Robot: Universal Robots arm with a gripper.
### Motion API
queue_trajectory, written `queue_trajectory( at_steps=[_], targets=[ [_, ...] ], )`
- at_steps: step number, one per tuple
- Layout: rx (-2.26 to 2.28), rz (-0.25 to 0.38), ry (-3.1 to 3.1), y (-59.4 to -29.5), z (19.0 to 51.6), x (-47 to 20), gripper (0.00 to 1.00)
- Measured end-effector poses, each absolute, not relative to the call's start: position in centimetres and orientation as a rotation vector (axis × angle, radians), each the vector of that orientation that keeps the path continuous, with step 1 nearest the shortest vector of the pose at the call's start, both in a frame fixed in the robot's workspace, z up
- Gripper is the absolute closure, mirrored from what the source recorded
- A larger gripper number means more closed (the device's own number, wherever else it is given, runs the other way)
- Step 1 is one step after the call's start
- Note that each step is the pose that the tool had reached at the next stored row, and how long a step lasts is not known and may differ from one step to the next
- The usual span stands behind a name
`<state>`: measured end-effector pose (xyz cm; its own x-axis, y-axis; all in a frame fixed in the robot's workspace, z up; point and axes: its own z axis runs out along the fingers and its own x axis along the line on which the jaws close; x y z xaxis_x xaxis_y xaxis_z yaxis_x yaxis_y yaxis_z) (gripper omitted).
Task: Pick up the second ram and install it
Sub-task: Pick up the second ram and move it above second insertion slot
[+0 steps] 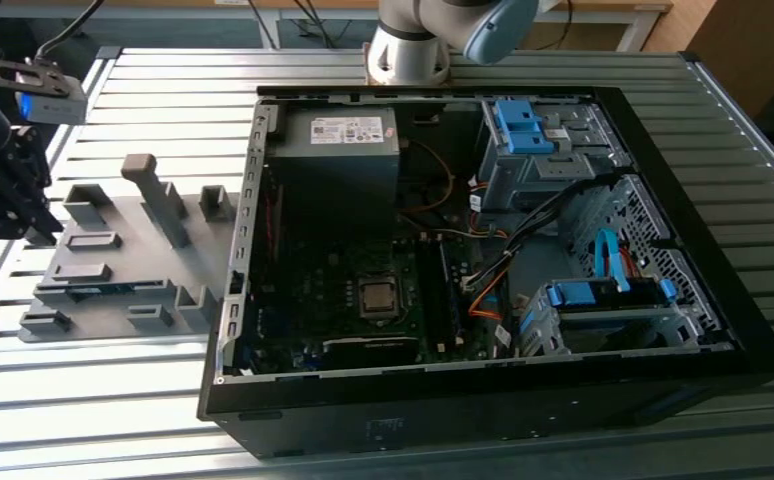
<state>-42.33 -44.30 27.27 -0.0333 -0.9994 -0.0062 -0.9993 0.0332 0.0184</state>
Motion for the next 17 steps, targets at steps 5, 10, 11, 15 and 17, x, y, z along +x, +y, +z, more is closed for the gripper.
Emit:
queue_trajectory(
  at_steps=[5, 10, 11, 15, 17],
  targets=[
    [2.179, -0.028, -2.252, -44.5, 26.6, -42.3, 0.76],
    [2.18, -0.031, -2.254, -44.7, 26.3, -42.3, 0.76],
    [2.18, -0.031, -2.254, -44.7, 26.3, -42.3, 0.76],
    [2.18, -0.031, -2.254, -44.9, 25.8, -42.3, 0.76],
    [2.18, -0.031, -2.254, -45.1, 25.5, -42.3, 0.76]
  ],
)
